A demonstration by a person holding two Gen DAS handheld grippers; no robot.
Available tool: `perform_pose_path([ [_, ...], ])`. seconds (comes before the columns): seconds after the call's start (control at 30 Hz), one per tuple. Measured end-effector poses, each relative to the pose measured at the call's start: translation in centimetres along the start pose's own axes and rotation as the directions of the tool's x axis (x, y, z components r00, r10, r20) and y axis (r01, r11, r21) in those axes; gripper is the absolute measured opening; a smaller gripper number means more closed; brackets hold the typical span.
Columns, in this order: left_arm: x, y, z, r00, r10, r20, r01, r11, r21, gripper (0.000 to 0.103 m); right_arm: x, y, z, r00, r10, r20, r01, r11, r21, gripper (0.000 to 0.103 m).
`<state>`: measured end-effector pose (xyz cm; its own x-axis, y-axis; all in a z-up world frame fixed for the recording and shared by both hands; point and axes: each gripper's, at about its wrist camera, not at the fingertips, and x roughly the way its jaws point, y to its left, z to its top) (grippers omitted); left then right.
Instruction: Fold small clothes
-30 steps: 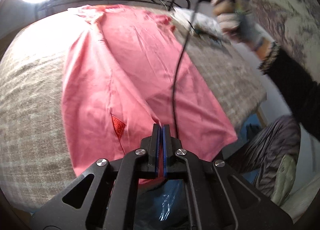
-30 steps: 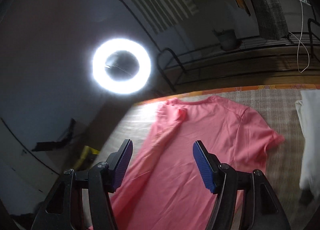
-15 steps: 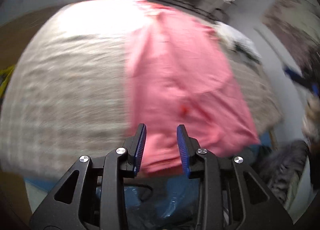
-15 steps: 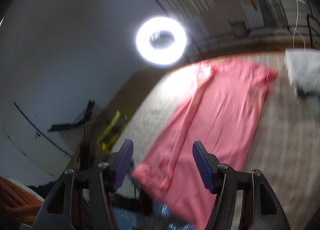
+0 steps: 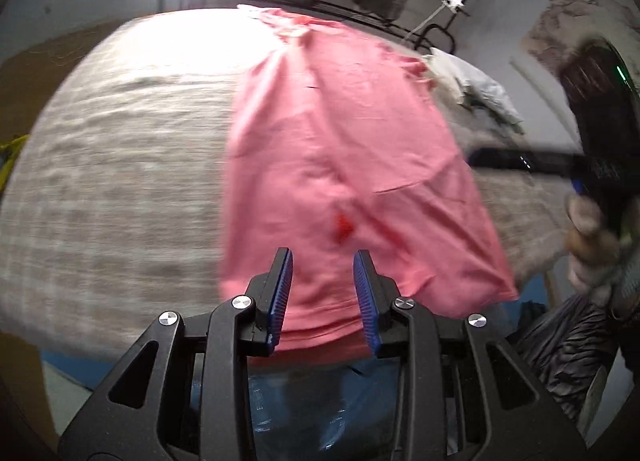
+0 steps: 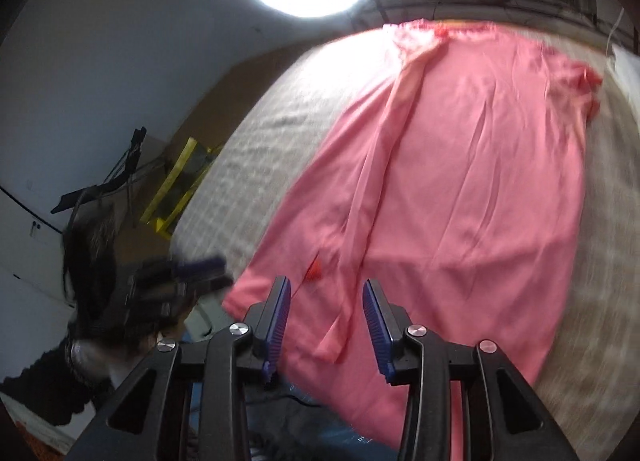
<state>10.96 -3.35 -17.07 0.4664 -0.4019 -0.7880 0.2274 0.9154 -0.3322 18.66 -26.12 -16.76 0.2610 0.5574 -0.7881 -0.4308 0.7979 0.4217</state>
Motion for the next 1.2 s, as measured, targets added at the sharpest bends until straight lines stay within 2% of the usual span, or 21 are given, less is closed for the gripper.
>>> perform_pose_path([
  [0.13,2.7,-1.9,-0.1,1.0,-0.009,-0.03,0.01,1.0,0.01,0.031,0.1,-1.2,3.1,0.999,-0.047,0.017,0.047,0.999,-0.006,0.04],
  [0.23,4.3,-2.4,-0.1,0.999,-0.023,-0.04,0.023,1.0,-0.007,0.031,0.8,-2.2,5.8,0.996,-0.084,0.032,0.085,0.996,-0.034,0.033],
  [0.33,5.4,-3.0,0.0,0.998,-0.036,-0.052,0.037,0.999,0.016,0.031,2.2,-3.0,9.3,0.996,-0.077,0.047,0.079,0.995,-0.053,0.024],
  [0.47,6.2,-3.5,0.1,0.996,-0.046,-0.07,0.049,0.998,0.043,0.031,6.2,-2.5,14.0,0.999,-0.019,0.029,0.022,0.996,-0.088,0.019],
  [0.63,6.4,-3.7,-0.4,0.997,-0.043,-0.069,0.048,0.996,0.07,0.031,13.1,-0.6,18.2,0.992,-0.107,-0.063,0.092,0.975,-0.202,0.019],
  [0.83,6.1,-3.3,-0.5,0.993,-0.084,-0.085,0.087,0.995,0.042,0.031,17.0,-2.3,18.9,0.973,-0.184,-0.142,0.151,0.965,-0.215,0.019],
  [0.93,5.3,-3.1,-0.6,0.991,-0.106,-0.078,0.109,0.993,0.037,0.031,15.9,-4.6,18.3,0.954,-0.257,-0.155,0.223,0.953,-0.204,0.019],
  [1.0,4.6,-3.0,-0.7,0.991,-0.119,-0.066,0.122,0.992,0.036,0.031,13.9,-6.7,17.9,0.935,-0.33,-0.133,0.305,0.936,-0.177,0.02],
  [1.03,4.3,-2.9,-0.8,0.991,-0.12,-0.061,0.123,0.992,0.036,0.031,13.0,-7.5,17.7,0.931,-0.342,-0.125,0.323,0.934,-0.152,0.021],
  [1.1,3.5,-2.7,-0.8,0.991,-0.123,-0.044,0.125,0.991,0.041,0.031,11.0,-8.8,17.4,0.949,-0.298,-0.102,0.29,0.953,-0.085,0.021],
  [1.2,3.0,-2.2,-0.8,0.993,-0.114,-0.024,0.115,0.992,0.042,0.031,8.6,-8.0,16.4,0.964,-0.259,-0.053,0.255,0.964,-0.083,0.022],
])
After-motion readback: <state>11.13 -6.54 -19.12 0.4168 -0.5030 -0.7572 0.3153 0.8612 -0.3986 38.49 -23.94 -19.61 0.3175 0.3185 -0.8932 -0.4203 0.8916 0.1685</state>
